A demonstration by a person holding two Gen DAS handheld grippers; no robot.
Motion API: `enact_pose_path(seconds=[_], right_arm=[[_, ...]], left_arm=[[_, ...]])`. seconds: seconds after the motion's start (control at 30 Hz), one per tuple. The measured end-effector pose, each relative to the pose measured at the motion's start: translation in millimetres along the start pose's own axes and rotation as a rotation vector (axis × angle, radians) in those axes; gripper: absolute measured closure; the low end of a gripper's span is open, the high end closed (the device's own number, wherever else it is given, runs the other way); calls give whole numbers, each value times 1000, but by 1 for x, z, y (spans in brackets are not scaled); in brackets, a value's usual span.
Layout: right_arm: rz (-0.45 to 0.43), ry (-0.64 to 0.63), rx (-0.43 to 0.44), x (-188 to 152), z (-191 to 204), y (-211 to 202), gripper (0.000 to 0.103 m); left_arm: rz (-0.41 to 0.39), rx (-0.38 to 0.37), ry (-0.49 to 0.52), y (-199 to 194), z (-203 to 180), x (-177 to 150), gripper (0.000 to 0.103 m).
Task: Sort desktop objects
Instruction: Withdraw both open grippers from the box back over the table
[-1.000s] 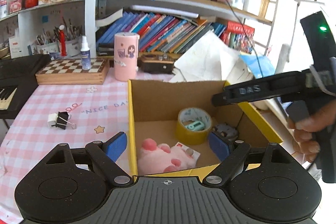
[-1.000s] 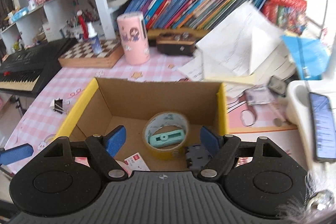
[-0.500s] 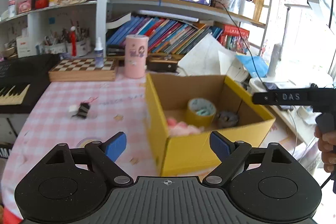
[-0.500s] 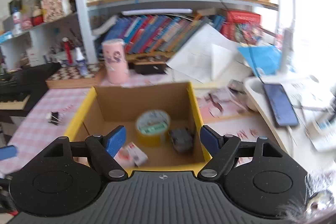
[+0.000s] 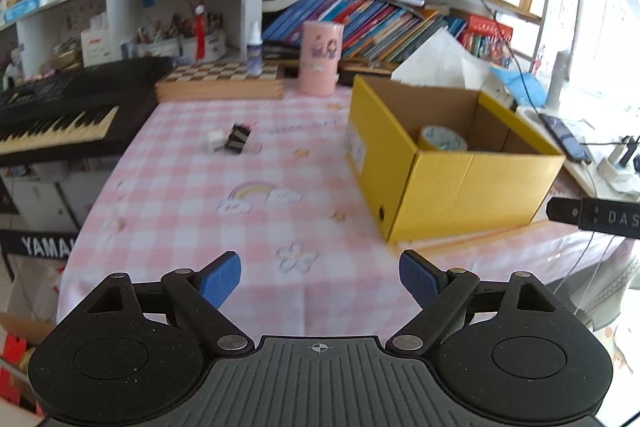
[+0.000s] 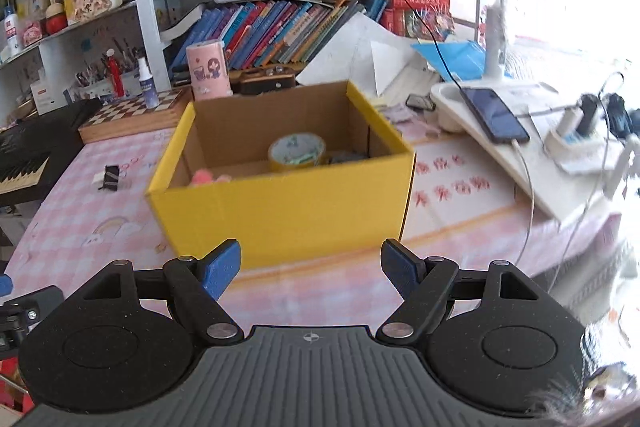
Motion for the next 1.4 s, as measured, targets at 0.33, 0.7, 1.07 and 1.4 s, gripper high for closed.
enact_pose_path(seconds=[0.33, 0.7, 1.07, 1.4], right_arm=[[81, -40, 80, -27, 48, -8, 27], [116, -103, 173, -39, 93, -10, 27], [126, -160, 237, -42, 130, -8, 26], [114, -205, 273, -33, 160, -5, 26]], left_arm=[[30, 16, 10, -16, 23, -16, 14], [72, 59, -21, -22, 52, -28, 14], [62, 102, -51, -28, 78, -29, 14], [39, 128, -90, -32, 105, -22, 14]])
Point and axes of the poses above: each gripper's, at about its wrist camera, not at the fingertips, and y roughly the way its jaws point, z to its left, x to its top, the point moved 6 cm from there along y, roughly the way its jaws point, and after that the axes turned 9 degrees about -y, right-handed, at the moved point
